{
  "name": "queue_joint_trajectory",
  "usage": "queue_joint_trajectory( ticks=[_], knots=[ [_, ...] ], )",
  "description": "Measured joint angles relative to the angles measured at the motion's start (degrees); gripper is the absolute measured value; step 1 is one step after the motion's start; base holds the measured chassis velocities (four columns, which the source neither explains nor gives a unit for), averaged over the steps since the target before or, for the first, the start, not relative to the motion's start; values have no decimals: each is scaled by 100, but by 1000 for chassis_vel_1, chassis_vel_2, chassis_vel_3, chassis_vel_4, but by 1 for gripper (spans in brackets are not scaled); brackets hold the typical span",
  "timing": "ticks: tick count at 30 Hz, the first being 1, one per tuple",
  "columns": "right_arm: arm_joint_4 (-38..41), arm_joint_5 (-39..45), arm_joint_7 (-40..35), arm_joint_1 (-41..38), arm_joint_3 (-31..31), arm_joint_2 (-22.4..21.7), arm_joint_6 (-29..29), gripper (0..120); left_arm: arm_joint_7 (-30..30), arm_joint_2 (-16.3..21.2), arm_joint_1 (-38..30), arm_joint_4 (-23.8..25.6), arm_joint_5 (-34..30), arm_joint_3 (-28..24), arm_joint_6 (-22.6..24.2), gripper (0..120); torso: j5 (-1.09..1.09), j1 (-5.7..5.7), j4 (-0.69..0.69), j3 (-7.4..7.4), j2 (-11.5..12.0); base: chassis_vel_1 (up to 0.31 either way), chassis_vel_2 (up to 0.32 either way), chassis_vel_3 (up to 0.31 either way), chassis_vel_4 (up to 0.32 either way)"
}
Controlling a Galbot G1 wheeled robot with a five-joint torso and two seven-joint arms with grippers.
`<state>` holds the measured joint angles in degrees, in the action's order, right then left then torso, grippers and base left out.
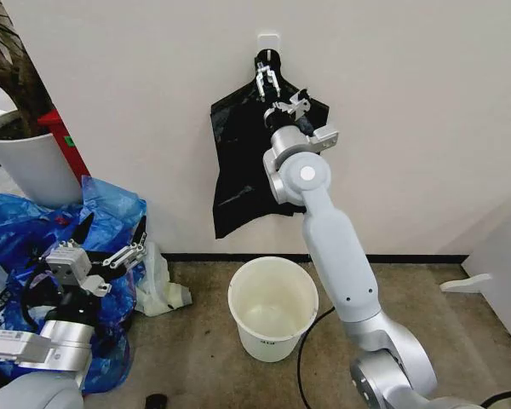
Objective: Place the garbage bag over the trash bin.
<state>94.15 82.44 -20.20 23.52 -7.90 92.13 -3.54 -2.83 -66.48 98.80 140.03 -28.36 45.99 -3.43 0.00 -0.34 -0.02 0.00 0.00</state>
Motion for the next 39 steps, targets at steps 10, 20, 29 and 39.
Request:
queue_joint_trajectory(
  ticks=[10,20,29,39],
  knots=[
    [88,196,171,150,-112,0,6,30,58,-7,2,13,-26,8,12,100,0,0,0,0,0,0,0,0,0],
    [204,629,246,191,-283,0,69,0,98,18,14,34,-30,25,9,100,0,0,0,0,0,0,0,0,0],
    [151,649,136,200,-243,0,70,0,100,23,-11,34,-52,13,5,100,0,0,0,0,0,0,0,0,0],
    [461,616,122,741,-138,-223,96,0,111,-26,-6,29,-50,12,-17,100,0,0,-1,0,0,0,0,0,0]
  ],
)
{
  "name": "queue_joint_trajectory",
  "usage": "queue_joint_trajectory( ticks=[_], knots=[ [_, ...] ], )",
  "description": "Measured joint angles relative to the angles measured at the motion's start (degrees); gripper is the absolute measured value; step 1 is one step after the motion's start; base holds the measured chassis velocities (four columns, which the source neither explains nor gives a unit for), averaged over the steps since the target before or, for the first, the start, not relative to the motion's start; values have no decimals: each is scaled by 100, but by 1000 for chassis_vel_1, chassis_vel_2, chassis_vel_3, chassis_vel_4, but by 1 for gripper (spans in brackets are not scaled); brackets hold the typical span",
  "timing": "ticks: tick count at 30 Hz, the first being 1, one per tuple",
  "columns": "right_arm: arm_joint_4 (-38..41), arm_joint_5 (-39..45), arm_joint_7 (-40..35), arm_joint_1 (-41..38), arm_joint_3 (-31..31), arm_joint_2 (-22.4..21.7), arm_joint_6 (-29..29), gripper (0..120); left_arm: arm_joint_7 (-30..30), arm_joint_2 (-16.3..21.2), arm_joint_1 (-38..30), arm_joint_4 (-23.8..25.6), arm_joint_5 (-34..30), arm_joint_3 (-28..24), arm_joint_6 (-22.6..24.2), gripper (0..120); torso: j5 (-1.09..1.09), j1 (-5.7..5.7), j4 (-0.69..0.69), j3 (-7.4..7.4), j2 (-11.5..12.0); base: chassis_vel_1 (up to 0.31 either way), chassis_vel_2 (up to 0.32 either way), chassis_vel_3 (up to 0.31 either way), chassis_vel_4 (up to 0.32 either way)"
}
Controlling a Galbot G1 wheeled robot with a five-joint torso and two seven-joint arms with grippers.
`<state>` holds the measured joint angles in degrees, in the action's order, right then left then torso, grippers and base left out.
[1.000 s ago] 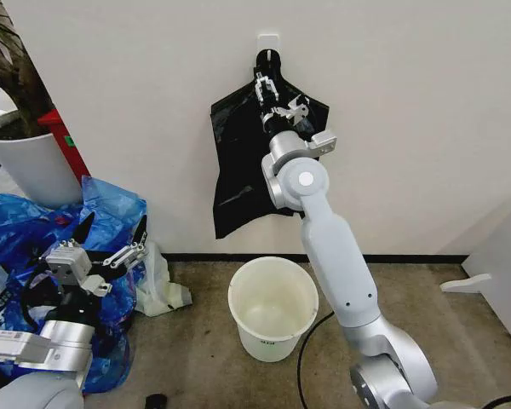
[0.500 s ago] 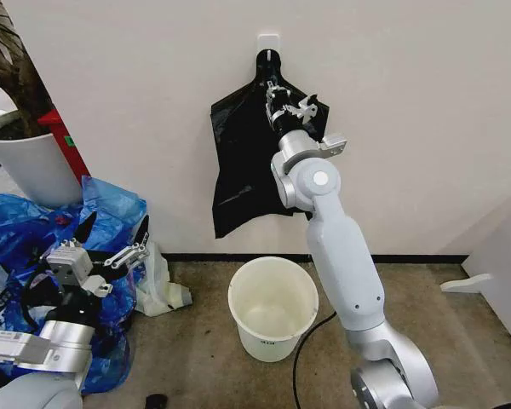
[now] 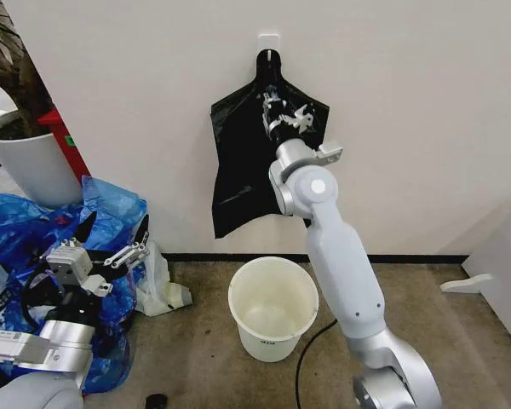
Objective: Place the garbage bag over the trash bin.
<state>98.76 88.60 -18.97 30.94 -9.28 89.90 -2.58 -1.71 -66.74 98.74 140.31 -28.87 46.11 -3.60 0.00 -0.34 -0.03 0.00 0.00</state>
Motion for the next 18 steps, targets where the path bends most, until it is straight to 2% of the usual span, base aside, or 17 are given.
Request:
queue_joint_trajectory(
  ticks=[10,18],
  knots=[
    [757,18,-43,898,21,-417,79,0,46,-101,114,67,62,-22,-97,100,1,0,0,0,0,0,0,0,0],
    [1219,-57,-91,1562,101,-567,130,0,47,-108,114,100,81,-64,-102,100,-1,0,2,1,0,0,0,0,0]
  ],
)
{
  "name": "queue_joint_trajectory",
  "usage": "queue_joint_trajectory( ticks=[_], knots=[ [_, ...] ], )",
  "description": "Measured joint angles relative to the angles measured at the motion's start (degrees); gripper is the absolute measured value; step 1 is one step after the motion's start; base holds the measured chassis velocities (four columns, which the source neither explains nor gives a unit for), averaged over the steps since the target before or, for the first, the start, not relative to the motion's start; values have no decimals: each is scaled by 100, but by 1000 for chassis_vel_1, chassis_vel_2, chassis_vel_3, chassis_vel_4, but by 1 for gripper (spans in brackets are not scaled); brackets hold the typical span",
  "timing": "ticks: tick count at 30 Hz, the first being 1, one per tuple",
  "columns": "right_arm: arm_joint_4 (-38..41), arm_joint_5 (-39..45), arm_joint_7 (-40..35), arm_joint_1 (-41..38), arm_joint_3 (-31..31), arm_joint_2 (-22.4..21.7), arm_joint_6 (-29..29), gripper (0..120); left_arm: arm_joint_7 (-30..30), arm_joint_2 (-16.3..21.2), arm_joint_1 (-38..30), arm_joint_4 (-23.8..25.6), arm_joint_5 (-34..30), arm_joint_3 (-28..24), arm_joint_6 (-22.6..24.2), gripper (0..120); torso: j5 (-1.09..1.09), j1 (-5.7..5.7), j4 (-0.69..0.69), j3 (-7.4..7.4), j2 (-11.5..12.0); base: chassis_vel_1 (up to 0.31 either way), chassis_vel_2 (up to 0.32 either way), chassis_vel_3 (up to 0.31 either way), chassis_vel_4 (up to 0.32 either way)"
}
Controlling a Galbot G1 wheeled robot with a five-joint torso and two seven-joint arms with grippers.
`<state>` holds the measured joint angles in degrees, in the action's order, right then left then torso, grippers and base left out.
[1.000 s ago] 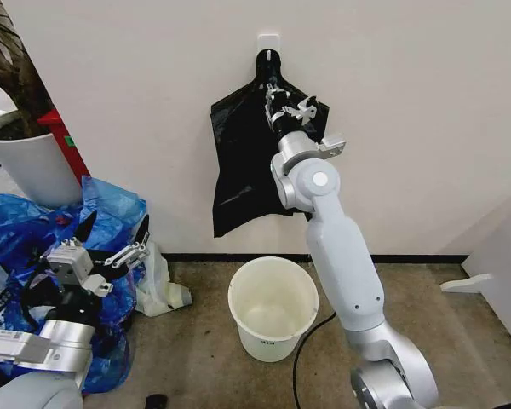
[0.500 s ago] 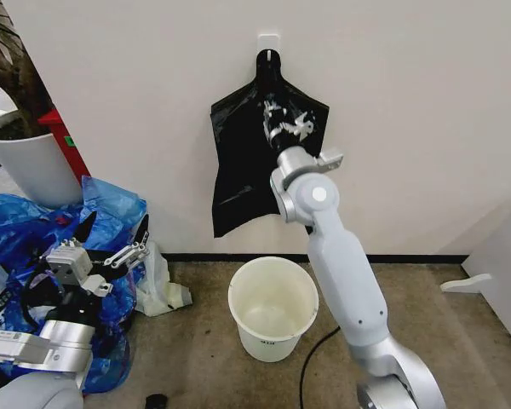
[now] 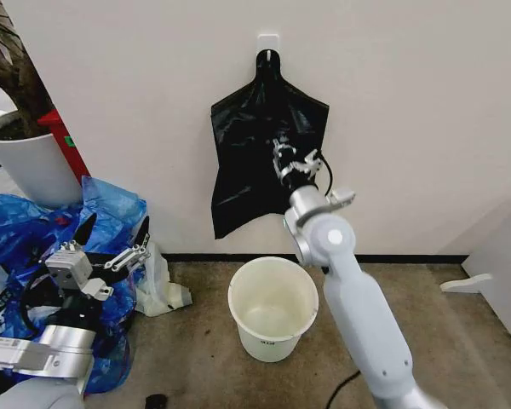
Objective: Place the garbage bag over the trash bin.
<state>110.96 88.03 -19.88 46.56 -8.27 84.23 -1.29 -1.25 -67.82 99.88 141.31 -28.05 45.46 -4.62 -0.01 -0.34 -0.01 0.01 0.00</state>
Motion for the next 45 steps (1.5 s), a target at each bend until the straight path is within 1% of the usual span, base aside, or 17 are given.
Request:
queue_joint_trajectory(
  ticks=[1,5,9,15,31,45],
  knots=[
    [62,-19,0,128,18,-29,14,0,0,1,3,6,1,0,-2,100,1,0,-2,0,0,0,0,0,0],
    [255,-159,32,574,77,-118,45,0,3,-6,18,30,3,-5,-6,100,1,0,-1,0,0,0,0,0,0],
    [364,-292,64,849,99,-156,67,0,6,-13,19,39,6,-13,-9,100,1,0,0,0,0,0,0,0,0],
    [530,-625,296,1443,94,-185,145,0,8,-11,-11,37,6,-31,-15,100,1,0,-1,0,0,0,0,0,0],
    [677,-923,508,2301,-55,-152,153,0,18,-7,-201,-131,9,-152,11,100,1,0,-1,-1,0,0,0,0,0],
    [722,-1667,861,3190,148,-23,113,0,67,13,-290,-229,-4,-179,12,100,1,0,-1,0,0,0,0,0,0]
  ],
)
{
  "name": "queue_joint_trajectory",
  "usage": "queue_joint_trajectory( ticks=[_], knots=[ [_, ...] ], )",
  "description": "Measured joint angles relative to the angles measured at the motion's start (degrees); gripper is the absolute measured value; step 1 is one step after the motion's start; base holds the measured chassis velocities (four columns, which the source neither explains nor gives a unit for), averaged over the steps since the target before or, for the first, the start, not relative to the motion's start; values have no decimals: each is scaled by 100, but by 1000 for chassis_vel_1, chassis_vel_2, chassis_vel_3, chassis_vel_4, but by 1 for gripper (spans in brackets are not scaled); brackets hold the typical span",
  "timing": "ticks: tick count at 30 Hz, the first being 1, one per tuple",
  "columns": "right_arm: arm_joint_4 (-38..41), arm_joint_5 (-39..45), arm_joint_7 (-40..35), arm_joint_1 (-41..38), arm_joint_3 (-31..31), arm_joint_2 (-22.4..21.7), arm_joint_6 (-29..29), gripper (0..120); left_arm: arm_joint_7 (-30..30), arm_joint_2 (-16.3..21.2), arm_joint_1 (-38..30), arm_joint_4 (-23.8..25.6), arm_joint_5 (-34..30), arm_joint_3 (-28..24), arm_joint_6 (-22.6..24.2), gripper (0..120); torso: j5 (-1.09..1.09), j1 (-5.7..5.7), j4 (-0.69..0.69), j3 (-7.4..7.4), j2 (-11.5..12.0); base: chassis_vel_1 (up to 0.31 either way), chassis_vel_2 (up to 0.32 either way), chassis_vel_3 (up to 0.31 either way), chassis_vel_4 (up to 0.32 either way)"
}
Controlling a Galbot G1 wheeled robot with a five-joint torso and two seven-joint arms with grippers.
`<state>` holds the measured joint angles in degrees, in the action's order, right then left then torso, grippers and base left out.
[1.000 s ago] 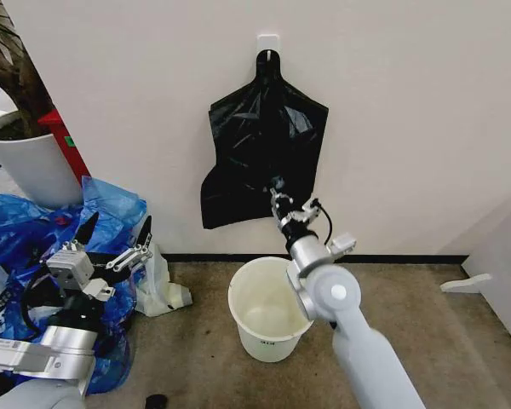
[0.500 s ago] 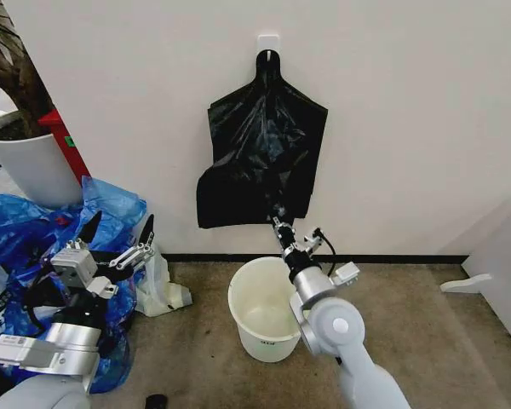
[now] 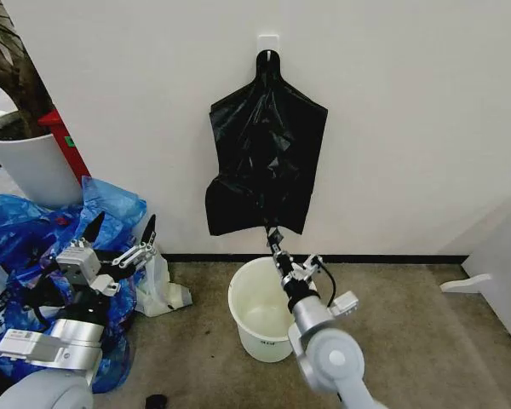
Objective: Place the garbage bag over the trash bin.
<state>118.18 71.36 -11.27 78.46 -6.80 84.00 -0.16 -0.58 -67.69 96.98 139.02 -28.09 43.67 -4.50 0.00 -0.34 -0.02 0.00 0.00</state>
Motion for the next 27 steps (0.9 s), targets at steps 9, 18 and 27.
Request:
queue_joint_trajectory(
  ticks=[9,18,27],
  knots=[
    [-67,-345,161,233,145,37,-108,0,24,11,19,3,-35,34,-33,100,0,0,0,0,0,0,0,0,0],
    [-45,-427,245,115,132,88,-112,0,31,47,15,12,-65,38,-45,100,0,0,0,-1,0,0,0,0,0],
    [219,-568,277,-495,-59,-80,81,0,33,91,-12,-14,-81,37,-46,100,1,0,0,-1,0,0,0,0,0]
  ],
)
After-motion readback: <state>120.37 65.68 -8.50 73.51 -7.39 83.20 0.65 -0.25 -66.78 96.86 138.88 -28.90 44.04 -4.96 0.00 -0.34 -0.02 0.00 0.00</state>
